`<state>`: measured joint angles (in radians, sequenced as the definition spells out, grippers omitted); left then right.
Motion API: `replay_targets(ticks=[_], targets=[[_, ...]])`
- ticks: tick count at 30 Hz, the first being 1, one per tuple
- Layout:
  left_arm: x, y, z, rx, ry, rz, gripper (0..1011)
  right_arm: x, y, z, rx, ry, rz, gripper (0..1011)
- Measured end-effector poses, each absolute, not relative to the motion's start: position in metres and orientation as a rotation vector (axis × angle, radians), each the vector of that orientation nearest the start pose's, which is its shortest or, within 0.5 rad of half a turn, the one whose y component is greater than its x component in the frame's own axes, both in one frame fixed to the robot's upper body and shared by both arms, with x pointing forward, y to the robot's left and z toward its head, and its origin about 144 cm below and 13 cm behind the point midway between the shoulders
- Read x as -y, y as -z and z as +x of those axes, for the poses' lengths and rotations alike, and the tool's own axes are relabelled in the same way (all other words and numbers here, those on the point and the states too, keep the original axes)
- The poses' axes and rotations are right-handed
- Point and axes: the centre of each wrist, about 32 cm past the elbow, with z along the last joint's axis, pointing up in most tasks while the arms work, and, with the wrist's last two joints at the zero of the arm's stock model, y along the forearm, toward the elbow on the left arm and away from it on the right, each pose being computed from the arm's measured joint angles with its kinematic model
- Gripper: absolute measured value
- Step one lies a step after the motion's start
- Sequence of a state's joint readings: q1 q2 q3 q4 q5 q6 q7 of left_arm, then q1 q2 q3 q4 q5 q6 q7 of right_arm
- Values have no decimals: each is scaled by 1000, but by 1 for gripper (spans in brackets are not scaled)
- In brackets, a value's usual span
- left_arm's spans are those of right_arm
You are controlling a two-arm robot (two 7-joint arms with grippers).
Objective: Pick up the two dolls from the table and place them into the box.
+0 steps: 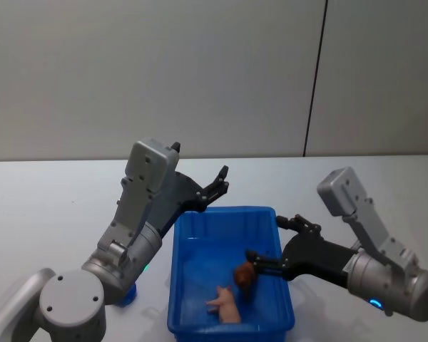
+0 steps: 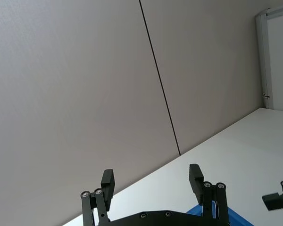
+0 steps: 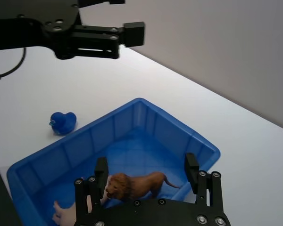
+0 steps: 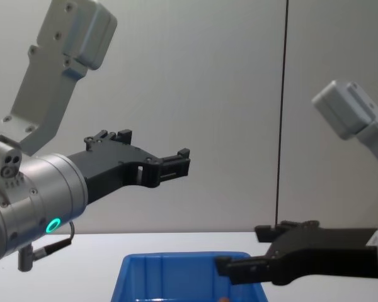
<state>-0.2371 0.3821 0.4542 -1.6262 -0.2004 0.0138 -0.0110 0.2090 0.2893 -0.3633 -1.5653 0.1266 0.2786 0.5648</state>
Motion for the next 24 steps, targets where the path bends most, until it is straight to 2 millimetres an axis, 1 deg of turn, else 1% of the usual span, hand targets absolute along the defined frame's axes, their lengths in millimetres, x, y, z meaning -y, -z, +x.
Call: replay_targets(ticks=[1,3,9,16,24], targets=[[-198,-1204,492,268,-1124,61,1001,204,-1188,499,-17,702,-289,979],[-198,-1204,492,268,-1124,61,1001,207,-1188,500,-22,715,-288,1001],[-198,-1204,492,268,-1124,61,1001,220,-1188,499,-37,752,-287,1001],[-198,-1204,492,268,-1124,61,1001,242,-1186,494,-71,805,-291,1001],[-199,-1204,492,269,-1124,64,1001,256,-1185,488,-96,838,-293,1001]])
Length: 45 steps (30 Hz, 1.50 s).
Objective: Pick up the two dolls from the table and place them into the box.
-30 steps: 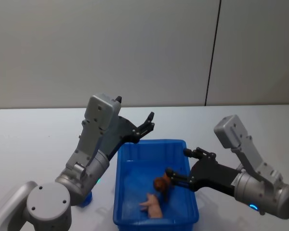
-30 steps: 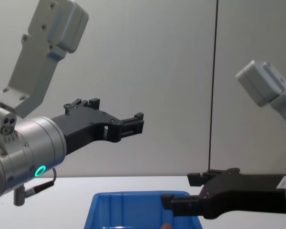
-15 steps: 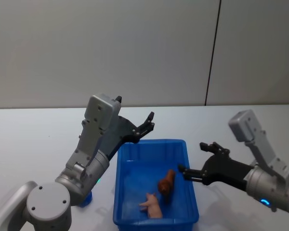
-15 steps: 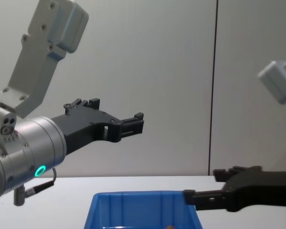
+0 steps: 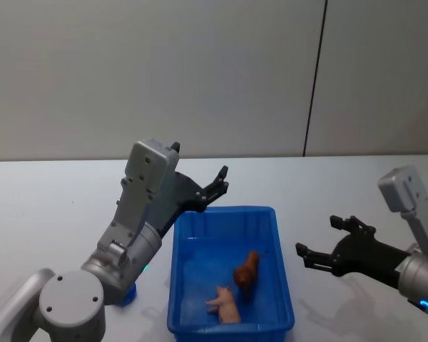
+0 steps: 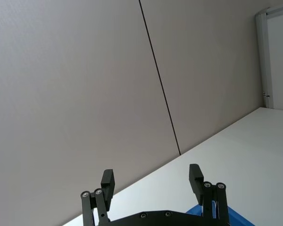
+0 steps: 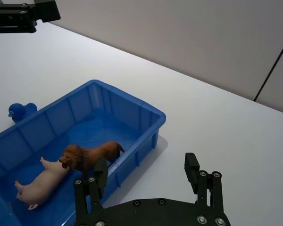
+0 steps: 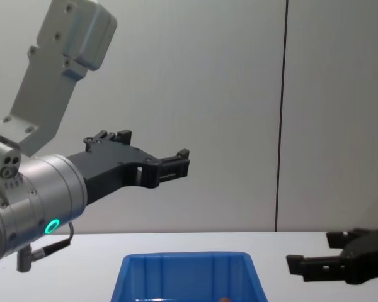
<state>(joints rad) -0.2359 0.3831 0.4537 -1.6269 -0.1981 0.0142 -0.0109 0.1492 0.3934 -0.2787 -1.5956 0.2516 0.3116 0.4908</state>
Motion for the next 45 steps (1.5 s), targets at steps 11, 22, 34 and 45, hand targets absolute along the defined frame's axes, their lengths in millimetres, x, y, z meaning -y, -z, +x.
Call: replay_targets(ticks=[11,22,34,45], targets=[[-207,-1203,479,272,-1163,101,1001,266,-1184,485,-113,861,-294,1001],[-224,-1190,453,204,-1234,157,1001,270,-1184,483,-119,870,-295,1001],[-245,-1159,429,74,-1289,172,1001,271,-1184,483,-122,873,-295,1001],[-259,-1127,420,-29,-1305,170,1001,272,-1184,482,-122,875,-295,1001]])
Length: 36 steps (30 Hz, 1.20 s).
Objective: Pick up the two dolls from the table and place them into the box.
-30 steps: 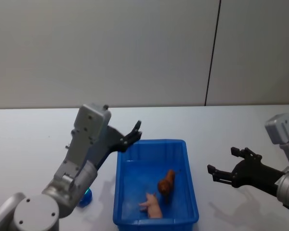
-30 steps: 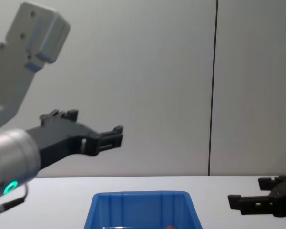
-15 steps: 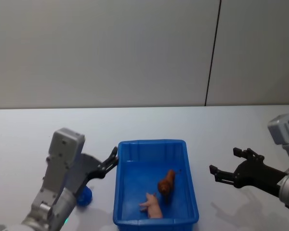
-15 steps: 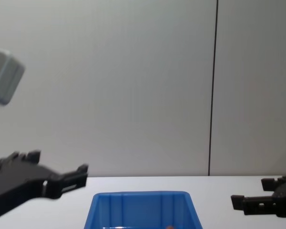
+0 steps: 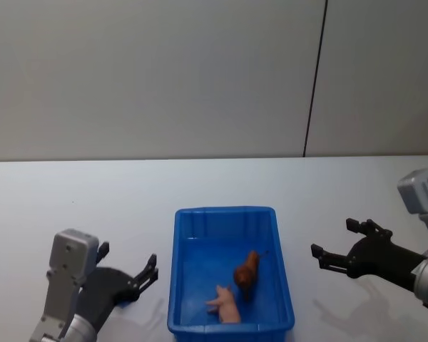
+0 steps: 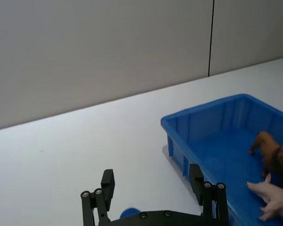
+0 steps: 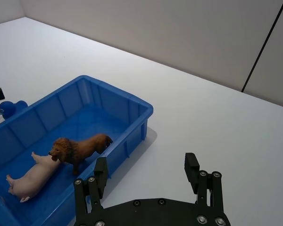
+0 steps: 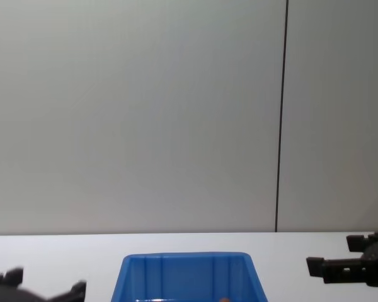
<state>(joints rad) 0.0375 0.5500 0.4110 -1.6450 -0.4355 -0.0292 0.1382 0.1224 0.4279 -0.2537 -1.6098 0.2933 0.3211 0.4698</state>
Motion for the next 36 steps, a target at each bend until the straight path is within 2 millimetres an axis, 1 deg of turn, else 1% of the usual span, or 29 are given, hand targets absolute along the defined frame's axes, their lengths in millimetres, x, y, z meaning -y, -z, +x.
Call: replay_targets(ticks=[4,5,13,23,24,25,28,29,31,35,36], targets=[[-266,-1113,419,-73,-1306,179,1001,272,-1184,482,-123,875,-295,1001],[-266,-1113,419,-73,-1306,179,1001,272,-1184,482,-123,875,-295,1001],[-280,-1091,421,-130,-1299,189,1001,272,-1184,482,-123,875,-295,1001],[-292,-1076,428,-156,-1288,200,1000,272,-1184,482,-123,875,-295,1001],[-294,-1074,429,-158,-1285,201,970,272,-1184,482,-123,875,-295,1001],[-294,-1073,430,-158,-1282,202,970,272,-1184,482,-123,875,-295,1001],[-298,-1070,432,-158,-1276,207,904,272,-1184,482,-123,875,-295,1001],[-299,-1069,433,-158,-1276,209,858,272,-1184,482,-123,875,-295,1001],[-301,-1068,435,-156,-1268,214,839,272,-1184,482,-123,875,-295,1001],[-303,-1066,439,-154,-1259,219,695,272,-1184,482,-123,875,-295,1001],[-304,-1067,440,-153,-1256,219,674,272,-1184,482,-123,875,-295,1001]])
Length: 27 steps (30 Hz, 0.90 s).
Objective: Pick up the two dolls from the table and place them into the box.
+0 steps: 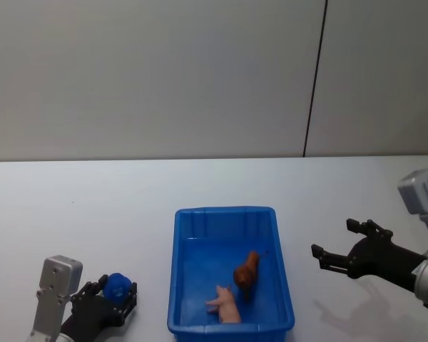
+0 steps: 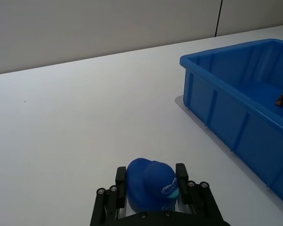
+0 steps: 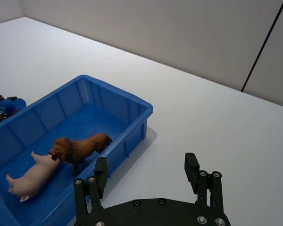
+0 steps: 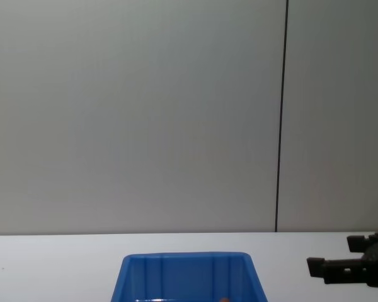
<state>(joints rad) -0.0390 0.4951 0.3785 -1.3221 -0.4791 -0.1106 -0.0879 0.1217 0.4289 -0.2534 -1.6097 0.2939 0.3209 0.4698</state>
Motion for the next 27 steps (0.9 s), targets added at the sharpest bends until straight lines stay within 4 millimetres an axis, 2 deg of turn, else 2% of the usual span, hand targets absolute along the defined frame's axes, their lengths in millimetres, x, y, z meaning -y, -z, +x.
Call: replay_targets(ticks=[4,13,21,27], targets=[[-306,-1066,443,-149,-1247,222,584,272,-1184,482,-123,875,-295,1001],[-306,-1073,450,-119,-1238,207,523,272,-1184,482,-123,875,-295,1001],[-297,-1093,458,-45,-1221,152,471,272,-1184,482,-123,875,-295,1001],[-283,-1113,467,23,-1197,96,433,272,-1184,482,-123,875,-295,1001]])
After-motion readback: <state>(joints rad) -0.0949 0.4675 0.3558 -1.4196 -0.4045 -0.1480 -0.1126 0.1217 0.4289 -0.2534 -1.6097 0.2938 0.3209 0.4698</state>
